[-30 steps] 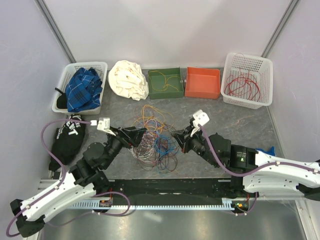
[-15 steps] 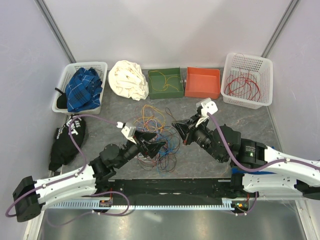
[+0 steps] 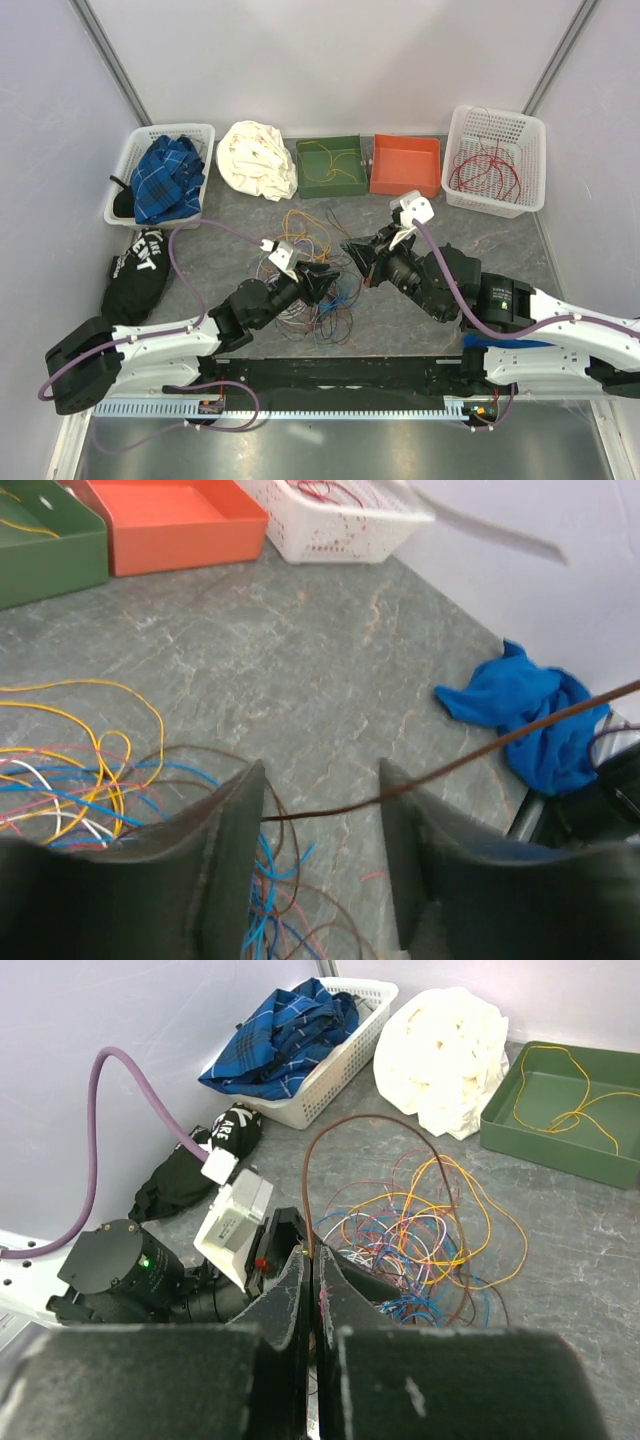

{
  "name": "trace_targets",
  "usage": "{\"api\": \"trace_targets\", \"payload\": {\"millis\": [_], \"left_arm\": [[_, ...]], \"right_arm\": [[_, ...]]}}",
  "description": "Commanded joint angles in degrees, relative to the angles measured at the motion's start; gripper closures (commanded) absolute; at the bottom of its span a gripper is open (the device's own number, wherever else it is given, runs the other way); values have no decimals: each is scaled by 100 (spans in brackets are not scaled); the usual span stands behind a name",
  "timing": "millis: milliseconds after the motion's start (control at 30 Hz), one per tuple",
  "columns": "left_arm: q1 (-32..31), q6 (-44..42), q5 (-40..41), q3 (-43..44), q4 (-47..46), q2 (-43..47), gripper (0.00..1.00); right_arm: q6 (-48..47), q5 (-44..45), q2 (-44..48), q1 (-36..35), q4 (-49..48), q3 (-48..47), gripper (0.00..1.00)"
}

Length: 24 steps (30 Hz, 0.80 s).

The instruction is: Untangle the cables

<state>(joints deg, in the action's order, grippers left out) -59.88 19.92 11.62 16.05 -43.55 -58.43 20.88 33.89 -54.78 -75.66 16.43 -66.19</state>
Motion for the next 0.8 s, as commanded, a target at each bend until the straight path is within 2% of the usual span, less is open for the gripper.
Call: {"api": "trace_targets", "payload": {"millis": [0,133,167,267,300,333,367,433,500,533,700,767], "left_arm": [[-33,-514,595,495,-392,42,65],[-24,-989,719,1029,107,200,88],[-24,-1051,806,1162,249,262,98],[-24,-1131,956,1672,899,411,98],[-24,-1070,1009,1803,1127,481,98],[-33,-1017,1079,2101,1364,639,98],[-24,-964,1254,2269,1897,710,98],[-24,-955,1387,2873,2358,894,98],[-6,-999,1431,3340,2997,939,98],[-6,-999,1396,3847,3236,922,98],[-15,-666,1010,5362,4650,509,98],[-6,-560,782,5899,4907,246,98]], "right_arm": [[65,38,152,-45,1,-166,100],[126,109,363,-37,1,10,100],[135,118,389,-37,1,45,100],[153,214,574,-37,10,203,100],[153,241,635,-45,10,299,95],[161,302,757,-37,18,352,67],[153,311,820,-37,62,388,52],[170,442,1004,-37,124,519,29],[179,653,1127,-37,177,703,23],[197,680,1215,-37,177,774,22],[-75,436,1304,-37,-209,1213,22],[-259,268,1295,-37,-533,1328,22]]}}
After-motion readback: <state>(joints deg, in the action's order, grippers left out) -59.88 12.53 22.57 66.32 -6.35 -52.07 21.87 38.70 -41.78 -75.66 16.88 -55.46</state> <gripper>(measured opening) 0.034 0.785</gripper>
